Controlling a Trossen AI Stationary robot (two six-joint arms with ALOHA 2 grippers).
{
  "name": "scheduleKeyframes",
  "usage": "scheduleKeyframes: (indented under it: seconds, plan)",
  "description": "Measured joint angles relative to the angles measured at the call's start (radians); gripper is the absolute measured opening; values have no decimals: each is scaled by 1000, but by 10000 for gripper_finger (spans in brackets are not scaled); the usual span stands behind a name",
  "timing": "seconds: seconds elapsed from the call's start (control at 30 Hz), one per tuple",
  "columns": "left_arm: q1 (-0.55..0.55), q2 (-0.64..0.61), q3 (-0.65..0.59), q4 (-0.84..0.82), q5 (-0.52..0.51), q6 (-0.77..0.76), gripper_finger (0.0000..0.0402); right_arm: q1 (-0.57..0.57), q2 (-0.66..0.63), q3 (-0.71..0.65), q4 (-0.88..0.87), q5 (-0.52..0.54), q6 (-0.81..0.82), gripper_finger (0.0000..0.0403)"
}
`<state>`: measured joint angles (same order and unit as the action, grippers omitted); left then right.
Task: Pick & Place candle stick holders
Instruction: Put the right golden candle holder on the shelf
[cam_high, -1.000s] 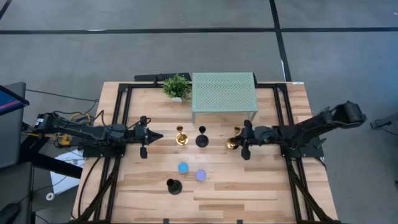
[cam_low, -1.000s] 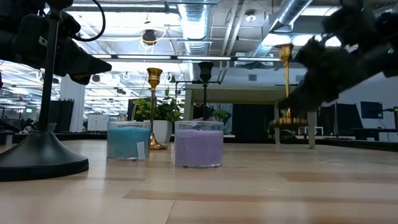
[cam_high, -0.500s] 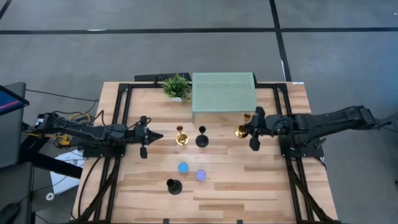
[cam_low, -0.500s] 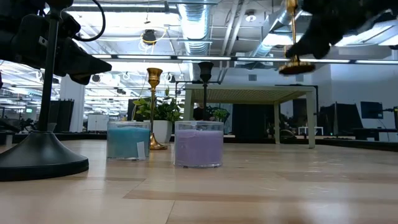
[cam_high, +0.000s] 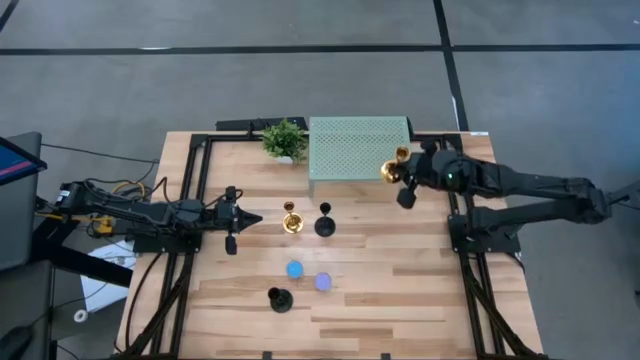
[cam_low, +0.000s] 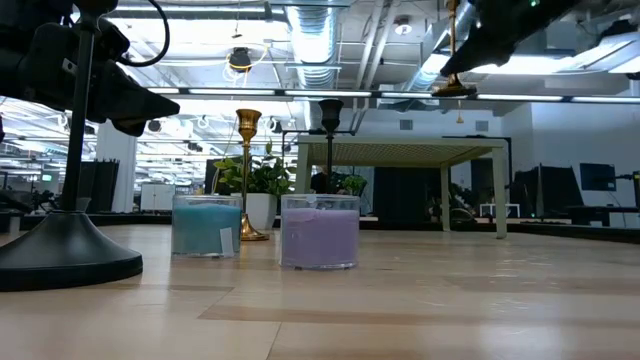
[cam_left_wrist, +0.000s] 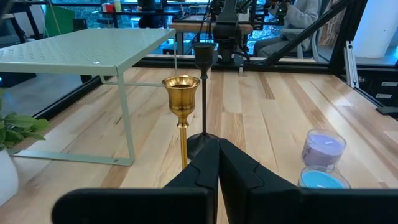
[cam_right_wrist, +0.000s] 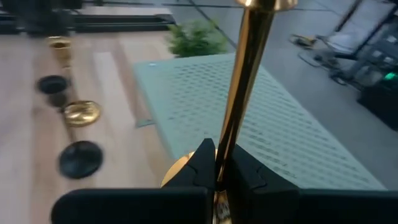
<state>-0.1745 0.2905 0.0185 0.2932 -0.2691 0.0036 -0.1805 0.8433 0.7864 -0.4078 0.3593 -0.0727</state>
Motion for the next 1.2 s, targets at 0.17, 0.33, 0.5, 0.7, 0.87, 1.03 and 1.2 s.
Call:
scheduleKeyframes:
  seconds: [0.17, 0.33, 0.5, 0.7, 0.87, 1.03, 1.2]
  plan:
    - [0, 0, 0, 0, 0, 0, 8, -126, 0, 0, 68, -140, -46, 4]
    - [0, 0, 0, 0, 0, 0, 8, -268, 1, 0, 122, -255, -86, 4]
    - [0, 0, 0, 0, 0, 0, 8, -417, 37, 0, 153, -387, -95, 4]
    - [0, 0, 0, 0, 0, 0, 8, -550, 154, 0, 262, -512, -95, 4]
    - [0, 0, 0, 0, 0, 0, 8, -630, 262, 0, 340, -577, -94, 4]
    - [0, 0, 0, 0, 0, 0, 8, -669, 336, 47, 337, -597, -94, 4]
    - [0, 0, 0, 0, 0, 0, 8, -675, 379, 123, 335, -607, -94, 4]
